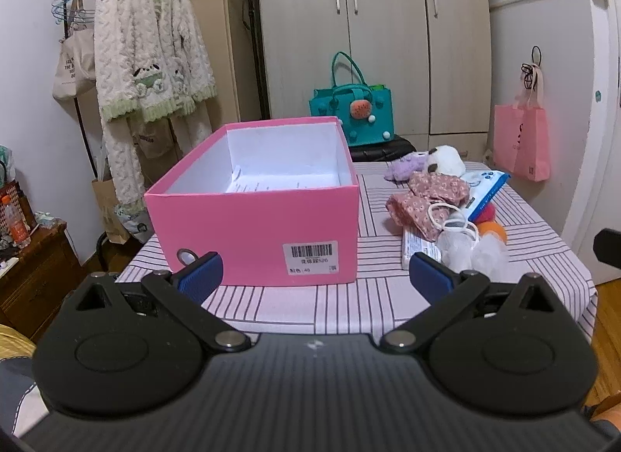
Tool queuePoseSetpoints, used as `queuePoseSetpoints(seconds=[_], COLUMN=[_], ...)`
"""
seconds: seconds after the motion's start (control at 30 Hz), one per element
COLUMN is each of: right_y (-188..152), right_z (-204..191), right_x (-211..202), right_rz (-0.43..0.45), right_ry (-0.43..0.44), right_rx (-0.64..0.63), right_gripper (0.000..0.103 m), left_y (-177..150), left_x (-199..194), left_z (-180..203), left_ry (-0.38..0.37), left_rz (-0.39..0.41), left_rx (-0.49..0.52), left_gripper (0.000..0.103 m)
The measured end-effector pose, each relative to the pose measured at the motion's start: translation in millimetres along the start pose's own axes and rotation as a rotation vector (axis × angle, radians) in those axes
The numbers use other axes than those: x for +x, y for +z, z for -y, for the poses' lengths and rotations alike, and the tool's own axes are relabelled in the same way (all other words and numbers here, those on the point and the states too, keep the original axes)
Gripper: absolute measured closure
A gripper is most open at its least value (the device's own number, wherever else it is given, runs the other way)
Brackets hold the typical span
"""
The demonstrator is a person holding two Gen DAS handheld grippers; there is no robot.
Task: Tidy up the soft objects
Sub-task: 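Move both tools toward the pile of soft items on the table, then grasp the white mesh bath puff with the left gripper while the right grasps the orange sponge ball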
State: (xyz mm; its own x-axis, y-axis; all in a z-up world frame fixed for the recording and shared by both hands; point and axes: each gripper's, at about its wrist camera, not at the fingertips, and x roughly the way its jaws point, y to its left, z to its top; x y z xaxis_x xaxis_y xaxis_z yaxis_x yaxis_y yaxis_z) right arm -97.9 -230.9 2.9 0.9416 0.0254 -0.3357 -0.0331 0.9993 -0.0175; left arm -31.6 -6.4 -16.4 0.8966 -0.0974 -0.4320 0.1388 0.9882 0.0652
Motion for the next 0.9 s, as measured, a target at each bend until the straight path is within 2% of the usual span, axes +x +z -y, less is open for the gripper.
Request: queuePoseSetpoints(seconds=[0.13,0.27,0.4,0.5,0.57,0.6,0.73,0.8,0.9], right_y=[2,5,11,14,14,12,1,-7,-17], right_z=[1,13,27,40,48,53,70,71,72], right_x=[2,5,16,27,39,45,71,82,99], right_rz=[0.005,0.050,0.013,-0.020,-0.056,-0.072,-0.139,-0.148,-0.135], right_ry=[-0.001,0.039,0.113,0.121,0.128,0.140,0.209,0.234,0.253], right_rx=[-0.020,-0.028,-0.049,-0.052,-0.050,-0.042,0.005,-0.007,-0.040], right_gripper=[0.000,0.000,0.000,0.000,0.002,0.006,0.016,0.018,0.025], left_y=[4,12,19,22,23,23,23,21,17], left_x=[-3,-4,-1,8,17,21,46,58,74], left_z=[0,13,29,38,46,49,67,74,84], left_ry=[-0.038,-0.093,-0.141,-0.194,-0.227,-0.235,-0.221,-0.238,-0.265], left_rz=[0.010,0.026,0.045,0.056,0.042,0.033,-0.047,-0.082,-0.115], left_rx=[-0.020,0.029,0.047,0.044,0.052,0.058,0.083,0.097,0.101], left_gripper=[0.000,0.000,0.000,0.000,0.000,0.000,0.004,0.009,0.011])
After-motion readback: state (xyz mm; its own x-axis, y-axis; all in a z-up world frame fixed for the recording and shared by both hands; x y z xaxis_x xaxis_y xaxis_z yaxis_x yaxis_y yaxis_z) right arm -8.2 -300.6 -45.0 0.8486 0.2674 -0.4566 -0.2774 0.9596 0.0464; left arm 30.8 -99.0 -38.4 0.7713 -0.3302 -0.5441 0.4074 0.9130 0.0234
